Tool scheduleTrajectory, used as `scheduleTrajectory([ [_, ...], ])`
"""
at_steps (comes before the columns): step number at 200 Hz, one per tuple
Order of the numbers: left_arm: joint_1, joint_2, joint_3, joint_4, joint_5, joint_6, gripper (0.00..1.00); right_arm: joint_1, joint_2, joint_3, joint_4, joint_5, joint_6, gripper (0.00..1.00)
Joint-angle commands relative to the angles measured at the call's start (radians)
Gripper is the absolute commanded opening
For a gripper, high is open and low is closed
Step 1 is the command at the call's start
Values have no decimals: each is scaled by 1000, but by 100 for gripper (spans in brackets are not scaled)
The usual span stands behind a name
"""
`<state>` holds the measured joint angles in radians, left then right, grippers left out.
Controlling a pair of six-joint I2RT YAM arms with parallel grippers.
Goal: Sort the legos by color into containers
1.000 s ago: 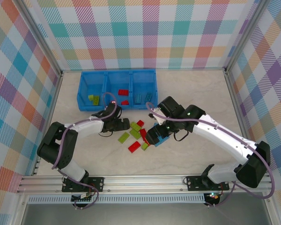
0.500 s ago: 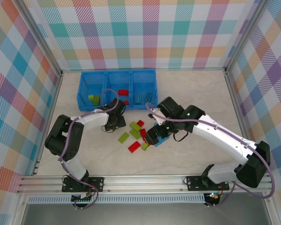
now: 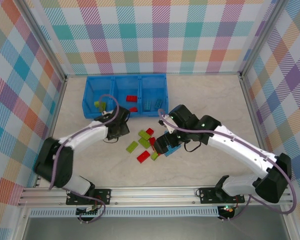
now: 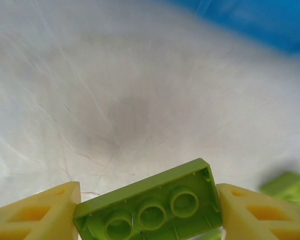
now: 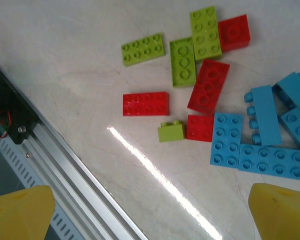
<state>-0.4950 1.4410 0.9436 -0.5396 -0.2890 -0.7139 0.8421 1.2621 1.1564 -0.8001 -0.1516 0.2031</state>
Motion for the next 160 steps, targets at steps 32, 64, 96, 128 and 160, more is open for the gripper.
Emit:
scheduleTrajectory([
  [32,200,-104,160,24,-252,47,52,6,-100,-53,137,6,41,100],
  [64,354,125,332,70,-192,52,52,6,-126,-67,135,8,55,100],
  [96,414,367,572,33,-64,95,65,7,-159,-79,123,28,71,100],
  [128,427,443,705,-9,-20,129,78,6,-208,-116,136,120,115,100],
  [160,427,351,656,0,37,125,85,0,-242,-156,168,240,170,100],
])
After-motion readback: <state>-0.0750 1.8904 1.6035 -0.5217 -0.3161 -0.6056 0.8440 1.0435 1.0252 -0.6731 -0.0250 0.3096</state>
